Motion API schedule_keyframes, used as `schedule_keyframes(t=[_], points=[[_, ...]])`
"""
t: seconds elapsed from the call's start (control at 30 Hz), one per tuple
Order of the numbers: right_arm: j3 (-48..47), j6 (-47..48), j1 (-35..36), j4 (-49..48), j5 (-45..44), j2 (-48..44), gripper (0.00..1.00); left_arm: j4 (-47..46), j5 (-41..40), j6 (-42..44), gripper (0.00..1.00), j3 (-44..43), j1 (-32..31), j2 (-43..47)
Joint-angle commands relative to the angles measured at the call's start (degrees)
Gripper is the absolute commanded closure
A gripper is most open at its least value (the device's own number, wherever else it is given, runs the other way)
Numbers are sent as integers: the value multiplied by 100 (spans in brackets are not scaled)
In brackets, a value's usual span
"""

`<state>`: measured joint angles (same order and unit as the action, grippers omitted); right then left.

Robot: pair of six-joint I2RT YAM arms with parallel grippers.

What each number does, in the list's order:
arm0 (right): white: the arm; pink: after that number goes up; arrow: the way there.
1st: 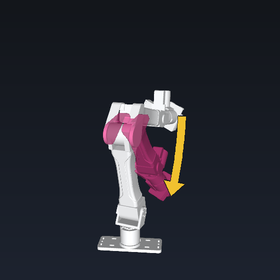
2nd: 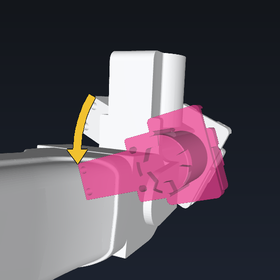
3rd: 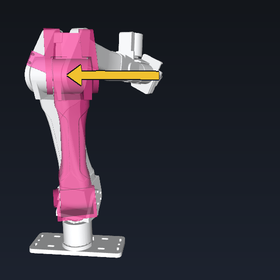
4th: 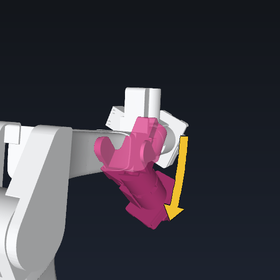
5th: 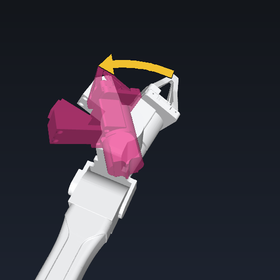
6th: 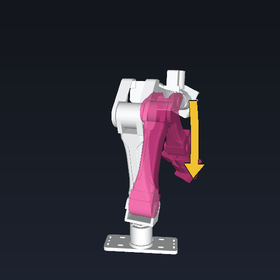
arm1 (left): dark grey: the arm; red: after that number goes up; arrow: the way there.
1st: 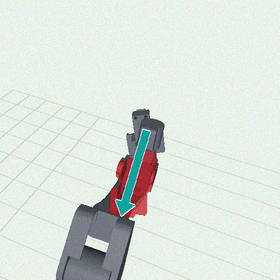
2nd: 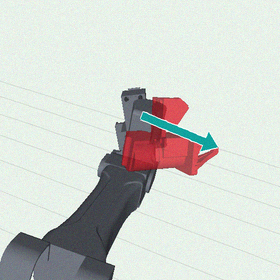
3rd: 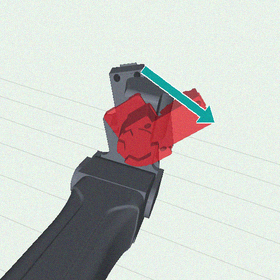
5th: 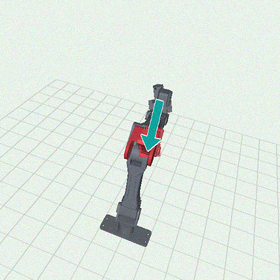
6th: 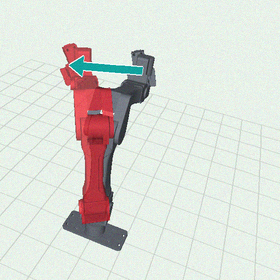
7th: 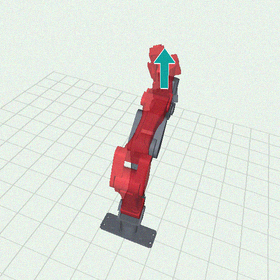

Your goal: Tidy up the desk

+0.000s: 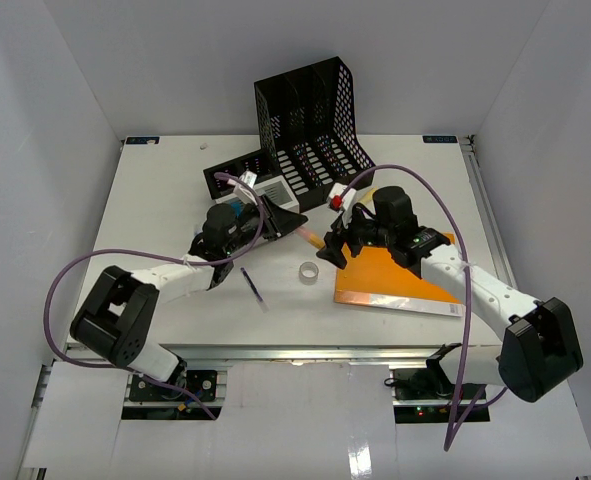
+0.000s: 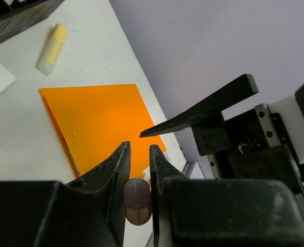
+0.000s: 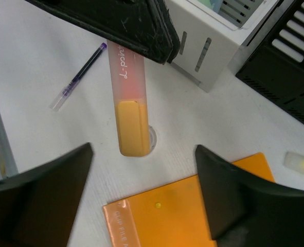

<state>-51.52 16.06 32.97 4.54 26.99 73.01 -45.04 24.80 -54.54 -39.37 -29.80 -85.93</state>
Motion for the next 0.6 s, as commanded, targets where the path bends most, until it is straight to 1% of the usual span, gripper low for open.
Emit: schedule_keyframes(t=[0.0, 0.03, 0.17, 0.2, 0.27, 0.4, 0.47, 0.57], points=[[-208, 731, -106, 88, -11, -66, 4, 1113, -626, 1035, 100, -492, 60, 434], [-78, 880, -205, 126, 94, -137, 2, 1337, -761, 1296, 100, -614, 119, 463], [259, 1206, -804, 161, 1257, -420, 3, 2463, -1375, 1980, 100, -1571, 353, 365], [277, 1206, -944, 162, 1392, -481, 3, 2634, -1502, 2090, 100, -1688, 420, 298], [298, 1187, -1141, 160, 1507, -597, 3, 2871, -1765, 2214, 100, -2119, 522, 186], [379, 1180, -1296, 152, 1579, -682, 3, 3573, -2156, 2524, 100, -2925, 634, -183], [380, 1180, -1357, 144, 1529, -674, 3, 3813, -2361, 2632, 100, -3085, 651, -275], [371, 1162, -1417, 135, 1429, -632, 3, 3932, -2548, 2810, 100, -3164, 648, -359]])
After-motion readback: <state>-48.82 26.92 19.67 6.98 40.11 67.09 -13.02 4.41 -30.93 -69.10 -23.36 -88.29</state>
